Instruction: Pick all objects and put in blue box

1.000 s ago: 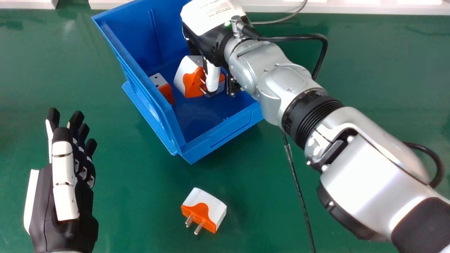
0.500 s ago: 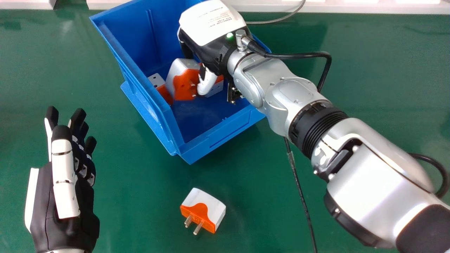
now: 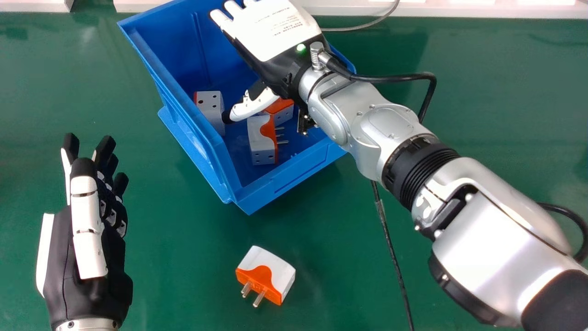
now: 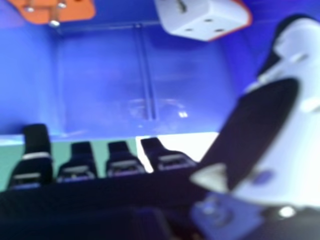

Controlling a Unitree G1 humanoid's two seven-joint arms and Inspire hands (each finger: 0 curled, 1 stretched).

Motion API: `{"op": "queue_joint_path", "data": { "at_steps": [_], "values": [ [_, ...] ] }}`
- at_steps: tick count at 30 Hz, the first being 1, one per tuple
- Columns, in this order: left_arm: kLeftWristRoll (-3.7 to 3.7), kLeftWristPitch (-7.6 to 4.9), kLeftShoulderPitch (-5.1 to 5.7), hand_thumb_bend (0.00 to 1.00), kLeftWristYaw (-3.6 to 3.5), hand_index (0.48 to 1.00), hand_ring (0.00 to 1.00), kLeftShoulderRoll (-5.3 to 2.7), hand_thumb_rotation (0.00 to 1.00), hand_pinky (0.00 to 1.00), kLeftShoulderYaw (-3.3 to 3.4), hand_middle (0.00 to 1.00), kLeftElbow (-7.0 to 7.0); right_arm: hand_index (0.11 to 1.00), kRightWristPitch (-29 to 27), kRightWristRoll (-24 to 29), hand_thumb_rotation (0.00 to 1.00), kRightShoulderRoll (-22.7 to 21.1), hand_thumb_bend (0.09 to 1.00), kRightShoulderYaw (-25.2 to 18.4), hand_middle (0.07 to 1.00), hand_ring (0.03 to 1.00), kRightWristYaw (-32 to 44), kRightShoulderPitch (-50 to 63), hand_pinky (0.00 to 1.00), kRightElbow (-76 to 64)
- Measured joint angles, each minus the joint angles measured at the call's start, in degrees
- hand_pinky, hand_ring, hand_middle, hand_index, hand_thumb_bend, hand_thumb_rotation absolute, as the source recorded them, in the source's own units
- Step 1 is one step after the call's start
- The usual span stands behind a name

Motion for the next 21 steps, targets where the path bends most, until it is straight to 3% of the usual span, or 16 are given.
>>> {"op": "queue_joint_path", "data": {
  "at_steps": [3, 6, 16, 19, 21],
  "values": [
    [-0.04, -0.04, -0.11, 0.41, 0.02, 1.0, 1.0, 0.01, 1.0, 1.0, 0.03, 0.97, 0.08, 0.943, -1.08, 0.12, 0.53, -2.0, 0.486, -0.62, 0.979, 0.953, -3.02, 1.96, 0.83, -3.04],
    [-0.04, -0.12, -0.17, 0.4, 0.06, 1.0, 1.0, 0.02, 1.0, 1.0, 0.04, 0.97, 0.23, 0.939, -2.3, 0.14, 0.55, -4.67, 0.455, -1.18, 0.971, 0.95, -5.51, 4.92, 0.82, -7.89],
    [-0.33, -0.42, -0.05, 0.4, 0.02, 1.0, 1.0, -0.02, 0.98, 1.0, -0.11, 0.97, 0.38, 0.968, -4.05, 0.07, 0.91, -17.79, 0.422, -7.9, 0.985, 0.955, -9.05, 28.96, 0.84, -44.07],
    [-0.43, -0.48, 0.13, 0.4, 0.01, 1.0, 1.0, -0.2, 0.99, 1.0, -0.17, 0.98, 0.44, 0.973, -4.86, 0.21, 0.94, -21.14, 0.444, -10.62, 0.981, 0.948, -9.11, 38.88, 0.85, -55.72],
    [-0.45, -1.03, 0.62, 0.4, -0.09, 1.0, 1.0, -0.43, 0.99, 1.0, -0.19, 0.99, 0.62, 0.97, -6.65, 0.46, 0.9, -23.12, 0.444, -12.7, 0.971, 0.934, -9.81, 46.43, 0.83, -62.98]
  ]
}}
